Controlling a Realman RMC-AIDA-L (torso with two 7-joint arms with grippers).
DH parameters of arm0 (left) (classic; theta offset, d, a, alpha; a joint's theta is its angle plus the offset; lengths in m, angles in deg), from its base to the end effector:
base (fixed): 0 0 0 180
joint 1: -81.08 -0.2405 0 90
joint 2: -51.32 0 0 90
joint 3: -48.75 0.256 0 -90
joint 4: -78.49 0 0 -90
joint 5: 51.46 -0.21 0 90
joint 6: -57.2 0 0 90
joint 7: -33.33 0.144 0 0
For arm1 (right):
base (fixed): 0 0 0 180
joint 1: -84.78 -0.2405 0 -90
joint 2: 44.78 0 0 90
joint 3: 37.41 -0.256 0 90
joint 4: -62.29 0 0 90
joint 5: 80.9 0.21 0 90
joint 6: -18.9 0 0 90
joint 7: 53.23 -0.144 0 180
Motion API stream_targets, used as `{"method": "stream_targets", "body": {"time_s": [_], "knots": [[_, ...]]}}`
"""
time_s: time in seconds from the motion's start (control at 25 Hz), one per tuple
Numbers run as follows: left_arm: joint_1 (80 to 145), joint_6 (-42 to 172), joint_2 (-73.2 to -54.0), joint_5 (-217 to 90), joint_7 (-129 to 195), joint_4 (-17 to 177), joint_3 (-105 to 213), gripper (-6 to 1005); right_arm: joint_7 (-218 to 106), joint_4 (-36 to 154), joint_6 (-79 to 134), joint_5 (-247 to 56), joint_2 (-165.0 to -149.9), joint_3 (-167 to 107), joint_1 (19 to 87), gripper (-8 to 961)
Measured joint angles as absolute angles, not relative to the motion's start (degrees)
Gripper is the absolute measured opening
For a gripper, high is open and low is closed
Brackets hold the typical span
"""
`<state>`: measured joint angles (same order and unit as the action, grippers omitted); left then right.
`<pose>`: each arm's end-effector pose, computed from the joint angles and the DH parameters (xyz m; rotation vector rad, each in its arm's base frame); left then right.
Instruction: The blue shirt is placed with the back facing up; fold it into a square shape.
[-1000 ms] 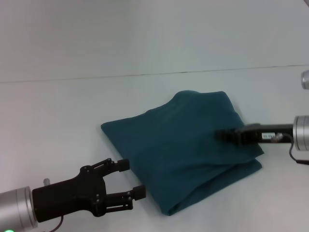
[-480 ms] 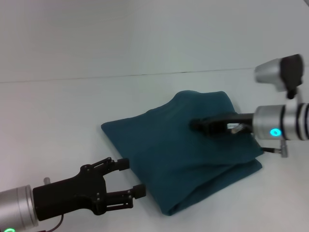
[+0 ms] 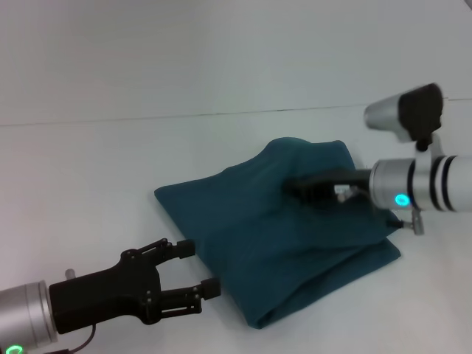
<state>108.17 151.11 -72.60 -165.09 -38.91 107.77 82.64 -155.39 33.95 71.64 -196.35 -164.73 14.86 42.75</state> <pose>-0.2603 0.2857 -0.0436 -2.6925 -0.7414 -0.9914 0.2458 0.4109 -0.0487 -2.4159 1.0312 0.3657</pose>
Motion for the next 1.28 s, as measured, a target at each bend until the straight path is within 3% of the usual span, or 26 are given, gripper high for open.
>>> {"method": "stream_targets", "body": {"time_s": [0.36, 0.64, 0.96, 1.28], "knots": [[109.87, 144.13, -72.77, -165.06, -48.87, 107.00, 82.86, 932, -154.88, 24.01, 78.65, -187.55, -164.02, 14.06, 48.66, 39], [111.52, 139.27, -72.58, -165.30, -59.02, 105.60, 83.08, 933, -156.01, 22.36, 86.81, -186.13, -161.13, 9.06, 50.59, 70], [111.92, 138.59, -72.04, -167.12, -72.71, 107.40, 83.43, 933, -157.35, 22.08, 91.24, -186.37, -158.68, 6.44, 51.25, 377], [113.38, 135.53, -71.98, -171.42, -81.63, 107.93, 86.43, 932, -157.36, 19.31, 95.12, -186.44, -158.08, 6.39, 51.53, 581]]}}
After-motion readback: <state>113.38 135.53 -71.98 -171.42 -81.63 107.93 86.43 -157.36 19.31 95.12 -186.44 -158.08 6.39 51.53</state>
